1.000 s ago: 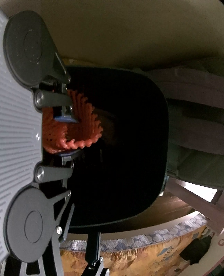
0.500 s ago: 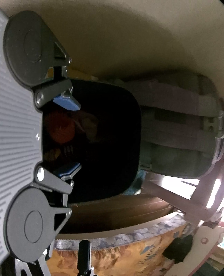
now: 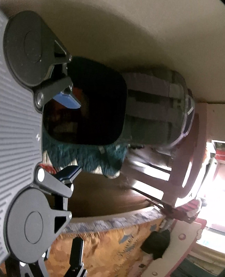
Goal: Collect trash
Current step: 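Move both tools back toward the remaining trash on the floor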
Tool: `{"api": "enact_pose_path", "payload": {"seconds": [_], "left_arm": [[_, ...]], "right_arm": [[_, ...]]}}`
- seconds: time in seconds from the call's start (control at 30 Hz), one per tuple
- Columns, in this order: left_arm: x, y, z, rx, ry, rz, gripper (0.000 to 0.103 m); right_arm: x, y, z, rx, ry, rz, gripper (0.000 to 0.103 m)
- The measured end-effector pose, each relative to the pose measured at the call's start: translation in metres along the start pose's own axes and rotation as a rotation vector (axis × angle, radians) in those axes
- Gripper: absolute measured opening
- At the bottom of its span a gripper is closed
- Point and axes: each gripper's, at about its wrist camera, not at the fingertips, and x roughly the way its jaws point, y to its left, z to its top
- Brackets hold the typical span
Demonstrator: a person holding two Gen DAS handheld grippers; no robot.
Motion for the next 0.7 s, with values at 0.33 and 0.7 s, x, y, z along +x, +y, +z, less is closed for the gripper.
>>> {"api": "enact_pose_path", "payload": {"seconds": [0.33,0.7], "left_arm": [[-0.017,-0.085,-0.023,-0.04,-0.064,-0.09,0.083],[0.082,-0.142,-0.055,0.072,-0.022,-0.146,0.084]], "right_arm": [[-0.062,-0.059,-0.034,-0.046,-0.092,0.008,0.098],[-0.043,-0.153,-0.109,0.087,-0.118,-0.116,0.103]]}}
